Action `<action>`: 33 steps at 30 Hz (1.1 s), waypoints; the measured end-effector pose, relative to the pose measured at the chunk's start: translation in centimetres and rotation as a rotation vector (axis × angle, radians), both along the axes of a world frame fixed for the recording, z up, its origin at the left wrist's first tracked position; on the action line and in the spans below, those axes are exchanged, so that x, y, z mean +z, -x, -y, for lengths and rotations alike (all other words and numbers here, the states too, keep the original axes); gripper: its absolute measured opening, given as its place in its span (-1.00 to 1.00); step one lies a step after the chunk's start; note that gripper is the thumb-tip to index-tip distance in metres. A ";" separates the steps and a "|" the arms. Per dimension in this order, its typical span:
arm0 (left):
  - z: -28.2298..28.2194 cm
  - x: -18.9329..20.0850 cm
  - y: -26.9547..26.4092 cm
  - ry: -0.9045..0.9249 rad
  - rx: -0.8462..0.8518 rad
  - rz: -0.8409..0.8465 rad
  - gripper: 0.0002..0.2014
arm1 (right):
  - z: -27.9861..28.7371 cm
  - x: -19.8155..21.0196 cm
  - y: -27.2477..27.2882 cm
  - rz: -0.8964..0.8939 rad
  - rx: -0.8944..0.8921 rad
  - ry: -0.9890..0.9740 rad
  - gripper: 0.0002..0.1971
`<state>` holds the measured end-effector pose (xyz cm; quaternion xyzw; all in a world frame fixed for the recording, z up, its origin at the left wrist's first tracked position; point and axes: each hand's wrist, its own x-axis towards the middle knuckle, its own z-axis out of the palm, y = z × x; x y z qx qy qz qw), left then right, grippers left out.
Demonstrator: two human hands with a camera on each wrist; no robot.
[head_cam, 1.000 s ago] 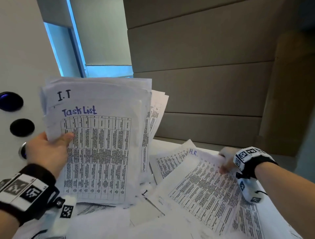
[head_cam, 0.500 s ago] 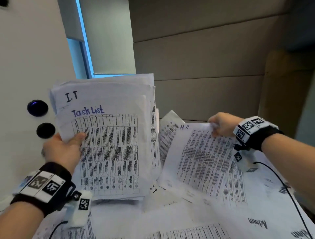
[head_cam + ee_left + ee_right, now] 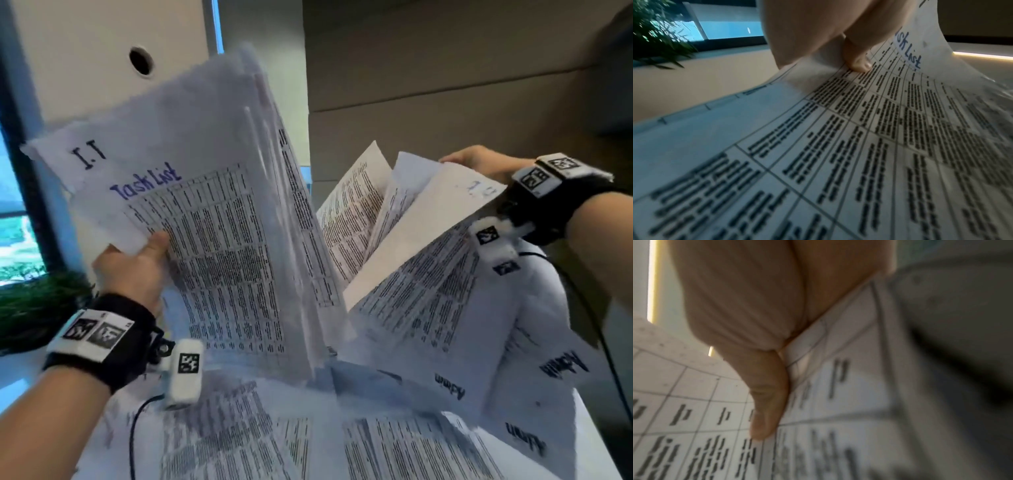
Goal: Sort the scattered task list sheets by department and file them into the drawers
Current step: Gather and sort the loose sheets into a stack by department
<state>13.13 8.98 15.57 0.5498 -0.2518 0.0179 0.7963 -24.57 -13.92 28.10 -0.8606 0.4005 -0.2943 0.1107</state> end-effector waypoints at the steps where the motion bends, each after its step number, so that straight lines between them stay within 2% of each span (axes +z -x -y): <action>1: -0.5 -0.1 -0.4 -0.001 0.014 -0.003 -0.83 | -0.1 -0.3 -0.3 0.003 -0.003 -0.014 -0.71; 4: -1.5 0.0 -1.6 0.004 0.035 -0.014 -0.82 | -1.9 0.8 -1.7 0.001 -0.014 0.000 -0.72; 5: -1.7 0.2 -1.7 0.006 0.038 -0.018 -0.86 | -2.5 1.5 -3.0 0.082 -0.053 0.053 -0.76; 6: -1.8 0.5 -1.8 0.013 0.037 -0.037 -0.85 | -3.3 2.1 -4.5 0.199 -0.154 0.167 -0.81; 7: -2.0 0.6 -1.8 0.035 0.038 -0.046 -0.75 | -4.3 2.4 -5.6 0.301 -0.337 0.355 -0.80; 8: -2.1 0.8 -1.9 0.055 0.042 -0.052 -0.66 | -5.4 2.6 -6.5 0.296 -0.507 0.491 -0.76; 9: -2.1 0.9 -2.1 0.077 0.049 -0.063 -0.59 | -6.1 3.0 -6.9 0.317 -0.485 0.469 -0.70; 11: -2.3 1.1 -2.3 0.106 0.037 -0.105 -0.45 | -7.6 3.3 -6.4 0.382 -0.124 0.097 -0.62; 12: -2.5 1.0 -2.4 0.126 0.016 -0.124 -0.40 | -8.0 3.1 -5.7 0.320 -0.041 -0.039 -0.64; 15: -3.0 0.5 -1.9 0.115 -0.026 -0.161 -0.44 | -7.1 -1.9 -5.0 0.150 -0.104 -0.144 -0.91; 16: -3.0 0.1 -1.8 0.104 -0.021 -0.152 -0.50 | -6.5 -4.7 -5.2 0.107 -0.124 -0.193 -0.86; 18: -2.9 -0.8 -1.3 0.094 0.005 -0.123 -0.61 | -4.1 -10.7 -5.6 0.057 -0.174 -0.296 -0.62; 21: -2.9 -2.4 -0.3 0.024 0.027 -0.123 -0.62 | -2.9 -19.4 -6.3 -0.021 -0.249 -0.454 -0.67; 24: -2.8 -3.8 0.1 -0.055 0.025 -0.112 -0.66 | -3.4 -25.8 -7.2 -0.225 -0.337 -0.429 -0.57; 27: -2.9 -4.6 0.3 -0.135 0.026 -0.066 -0.78 | -4.0 -27.7 -7.4 -0.394 -0.364 -0.378 -0.42; 30: -3.1 -4.8 1.2 -0.158 0.011 -0.050 -0.81 | -6.0 -26.4 -7.9 -0.626 -0.294 -0.121 -0.14; 31: -3.1 -4.8 1.7 -0.159 -0.008 -0.044 -0.82 | -6.8 -25.9 -8.1 -0.665 -0.230 -0.039 -0.11; 33: -3.1 -4.8 2.7 -0.171 -0.044 -0.028 -0.84 | -9.5 -25.0 -8.6 -0.700 -0.024 -0.013 -0.24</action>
